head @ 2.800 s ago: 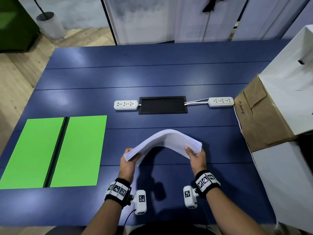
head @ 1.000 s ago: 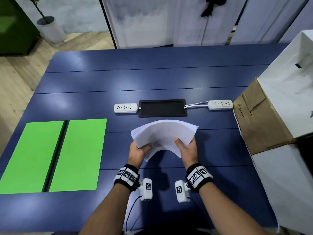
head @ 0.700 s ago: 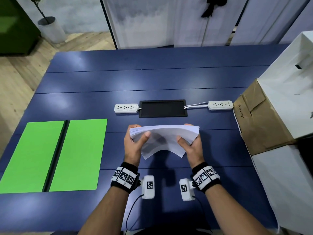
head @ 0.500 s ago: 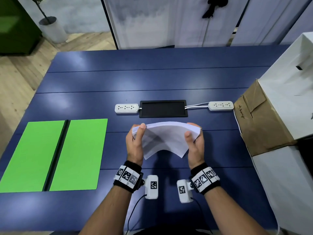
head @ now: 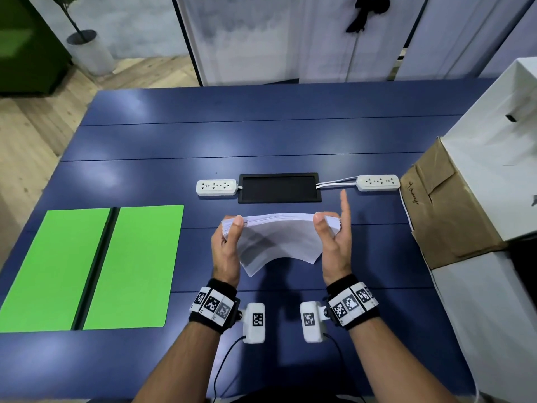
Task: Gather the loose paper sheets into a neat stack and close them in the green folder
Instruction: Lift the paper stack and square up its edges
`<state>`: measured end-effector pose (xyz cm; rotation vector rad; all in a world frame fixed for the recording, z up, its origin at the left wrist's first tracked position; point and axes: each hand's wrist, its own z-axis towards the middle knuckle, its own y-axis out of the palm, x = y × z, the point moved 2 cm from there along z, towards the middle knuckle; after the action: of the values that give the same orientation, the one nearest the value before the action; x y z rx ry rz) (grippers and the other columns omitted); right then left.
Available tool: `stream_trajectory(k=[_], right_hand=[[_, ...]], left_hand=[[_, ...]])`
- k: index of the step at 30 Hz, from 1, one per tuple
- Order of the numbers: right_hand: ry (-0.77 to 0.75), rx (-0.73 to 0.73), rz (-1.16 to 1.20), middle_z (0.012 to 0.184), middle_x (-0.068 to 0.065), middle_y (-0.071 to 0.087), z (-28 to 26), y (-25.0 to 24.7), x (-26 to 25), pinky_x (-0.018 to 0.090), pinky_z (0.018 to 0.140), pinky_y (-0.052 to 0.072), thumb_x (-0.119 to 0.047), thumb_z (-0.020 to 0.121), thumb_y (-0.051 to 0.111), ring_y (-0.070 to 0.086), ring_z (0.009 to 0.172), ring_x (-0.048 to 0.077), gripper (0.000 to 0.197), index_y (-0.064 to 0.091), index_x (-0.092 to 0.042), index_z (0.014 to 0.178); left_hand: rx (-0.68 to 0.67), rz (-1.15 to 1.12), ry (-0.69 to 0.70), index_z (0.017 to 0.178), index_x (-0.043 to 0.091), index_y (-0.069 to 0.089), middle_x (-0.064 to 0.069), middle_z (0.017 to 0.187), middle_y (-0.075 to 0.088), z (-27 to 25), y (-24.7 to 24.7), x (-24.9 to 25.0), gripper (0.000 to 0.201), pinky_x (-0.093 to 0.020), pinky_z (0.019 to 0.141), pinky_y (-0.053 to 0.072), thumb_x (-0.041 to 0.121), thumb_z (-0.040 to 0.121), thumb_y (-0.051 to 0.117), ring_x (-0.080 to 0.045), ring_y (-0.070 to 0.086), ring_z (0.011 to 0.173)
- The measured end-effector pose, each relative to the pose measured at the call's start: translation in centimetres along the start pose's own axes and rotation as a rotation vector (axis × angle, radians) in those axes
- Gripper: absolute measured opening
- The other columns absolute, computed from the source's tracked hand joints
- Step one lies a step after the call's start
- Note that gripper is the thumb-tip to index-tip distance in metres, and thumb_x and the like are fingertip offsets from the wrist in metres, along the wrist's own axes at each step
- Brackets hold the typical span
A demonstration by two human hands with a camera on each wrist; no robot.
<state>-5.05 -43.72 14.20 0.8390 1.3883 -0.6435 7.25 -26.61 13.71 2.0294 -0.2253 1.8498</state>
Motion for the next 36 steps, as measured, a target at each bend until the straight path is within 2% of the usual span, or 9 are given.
stream_trajectory(k=[3,5,7,11,14,16,23,28,36], right_hand=[[0.011,-0.025,0.027,0.121,-0.015,0.061,0.4,-0.1,0.3,0.008,0.091,0.044,-0.052,0.081,0.071,0.058,0.110,-0.004,0.079,0.041,-0.033,0.151],[0.020,-0.037,0.046,0.110,-0.006,0.058,0.5,-0.1,0.7,0.011,0.089,0.046,-0.060,0.073,0.076,0.058,0.097,0.004,0.091,0.042,-0.030,0.151],[0.023,-0.047,0.060,0.116,-0.002,0.057,0.6,-0.2,1.1,0.013,0.091,0.048,-0.048,0.078,0.078,0.056,0.094,0.007,0.087,0.039,-0.027,0.153],[0.021,-0.025,0.016,0.155,-0.020,0.037,0.8,-0.6,1.6,0.010,0.107,0.036,-0.028,0.090,0.073,0.038,0.137,-0.012,0.077,0.032,-0.025,0.156],[0.066,-0.106,-0.014,0.157,-0.001,0.045,0.8,-0.7,2.5,0.045,0.120,0.034,-0.033,0.087,0.076,0.039,0.147,0.019,0.074,0.039,-0.038,0.151],[0.070,-0.124,-0.020,0.156,0.006,0.045,0.8,-0.7,2.7,0.054,0.121,0.028,-0.033,0.086,0.078,0.037,0.147,0.029,0.077,0.038,-0.044,0.151],[0.094,-0.114,-0.003,0.160,0.012,0.038,1.4,-1.0,2.5,0.059,0.123,0.020,-0.027,0.084,0.079,0.026,0.151,0.038,0.086,0.031,-0.046,0.153],[0.100,-0.156,0.065,0.147,-0.003,0.056,1.2,-1.0,2.1,0.057,0.119,0.031,-0.013,0.087,0.070,0.048,0.139,0.028,0.066,0.047,-0.019,0.149],[0.094,-0.189,0.046,0.159,0.021,0.034,1.7,-1.1,2.7,0.060,0.122,0.022,-0.017,0.083,0.073,0.029,0.148,0.043,0.090,0.026,-0.049,0.153]], left_hand=[[-0.021,0.013,0.014,0.087,-0.006,0.056,-0.008,0.086,0.054,0.0,0.1,-0.1,0.062,-0.039,0.079,0.041,0.056,0.089,0.061,-0.020,0.051,0.083],[-0.028,0.036,0.040,0.094,-0.005,0.061,0.002,0.085,0.063,0.0,0.1,-0.1,0.073,-0.031,0.078,0.047,0.066,0.081,0.066,-0.015,0.057,0.082],[-0.029,0.070,0.025,0.102,-0.007,0.061,0.012,0.086,0.068,0.1,-0.2,-0.3,0.083,-0.025,0.077,0.051,0.069,0.071,0.075,-0.009,0.062,0.082],[-0.056,0.153,-0.004,0.101,0.008,0.063,0.010,0.091,0.067,0.3,-0.9,-1.3,0.053,-0.025,0.080,0.052,0.041,0.066,0.086,-0.007,0.064,0.084],[-0.074,0.142,-0.032,0.109,0.004,0.067,-0.009,0.106,0.071,0.5,-1.2,-2.0,0.063,-0.036,0.090,0.056,0.038,0.063,0.092,-0.017,0.068,0.096],[-0.073,0.132,-0.034,0.113,-0.003,0.065,-0.010,0.109,0.072,0.5,-1.3,-2.2,0.073,-0.035,0.091,0.056,0.039,0.061,0.094,-0.018,0.068,0.098],[-0.084,0.153,-0.036,0.107,-0.006,0.062,0.013,0.093,0.070,0.7,-1.3,-2.0,0.058,-0.019,0.077,0.053,0.015,0.061,0.091,-0.006,0.066,0.085],[-0.102,0.128,-0.051,0.100,0.009,0.064,0.006,0.094,0.068,0.6,-1.3,-2.2,0.045,-0.019,0.072,0.053,0.007,0.062,0.090,-0.007,0.064,0.081],[-0.160,0.139,-0.058,0.102,-0.009,0.065,0.011,0.089,0.074,0.9,-1.0,-2.6,0.033,-0.017,0.072,0.052,-0.009,0.074,0.082,-0.003,0.067,0.080]])
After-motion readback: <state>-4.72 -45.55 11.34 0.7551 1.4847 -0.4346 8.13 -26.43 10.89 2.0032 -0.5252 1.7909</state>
